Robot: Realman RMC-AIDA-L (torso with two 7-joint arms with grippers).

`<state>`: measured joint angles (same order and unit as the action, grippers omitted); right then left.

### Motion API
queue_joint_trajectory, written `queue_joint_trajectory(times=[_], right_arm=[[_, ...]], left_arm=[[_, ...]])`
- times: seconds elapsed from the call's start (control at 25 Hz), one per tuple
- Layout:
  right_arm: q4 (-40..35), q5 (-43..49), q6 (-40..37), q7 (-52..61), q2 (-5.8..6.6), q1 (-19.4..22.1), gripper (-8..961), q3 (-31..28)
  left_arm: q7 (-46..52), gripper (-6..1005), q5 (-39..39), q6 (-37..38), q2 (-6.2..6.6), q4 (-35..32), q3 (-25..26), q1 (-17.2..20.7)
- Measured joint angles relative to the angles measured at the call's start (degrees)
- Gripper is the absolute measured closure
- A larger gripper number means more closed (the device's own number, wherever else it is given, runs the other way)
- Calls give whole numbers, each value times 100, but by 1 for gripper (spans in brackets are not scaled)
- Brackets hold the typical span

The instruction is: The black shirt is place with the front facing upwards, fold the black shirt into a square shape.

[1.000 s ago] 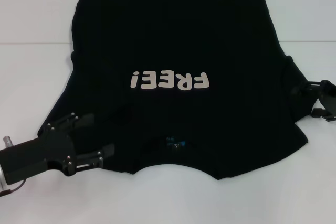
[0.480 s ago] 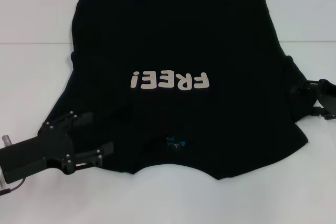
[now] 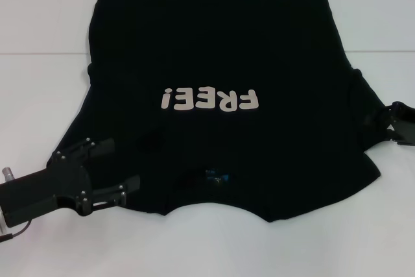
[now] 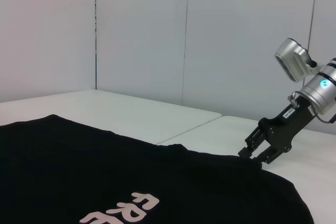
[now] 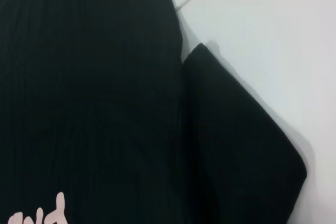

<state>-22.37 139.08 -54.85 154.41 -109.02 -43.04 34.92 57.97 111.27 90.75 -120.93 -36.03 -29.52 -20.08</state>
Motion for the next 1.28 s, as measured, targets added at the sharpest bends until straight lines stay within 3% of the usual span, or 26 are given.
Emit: queue_joint_trajectory(times=[0.12,0.24,0.64,0.88,1.28], right_arm=[[0,3,13,-2,0,-2,337,4],[-3,5,14,-8,2,-6,559,6],[-27,6,27,-18,13,-34,798,111],[-114,-2,21,-160,4,-24,892,112],[-666,-54,-222,-269,10,209,933,57]], left_arm=[[6,90,0,0,0,0,0,2],[11,90,0,-11,0,3,0,1],[12,90,0,-48,0,16,-1,-12],[18,91,0,-49,0,35,96,-14],[260,91,0,15,8,61,201,-22]])
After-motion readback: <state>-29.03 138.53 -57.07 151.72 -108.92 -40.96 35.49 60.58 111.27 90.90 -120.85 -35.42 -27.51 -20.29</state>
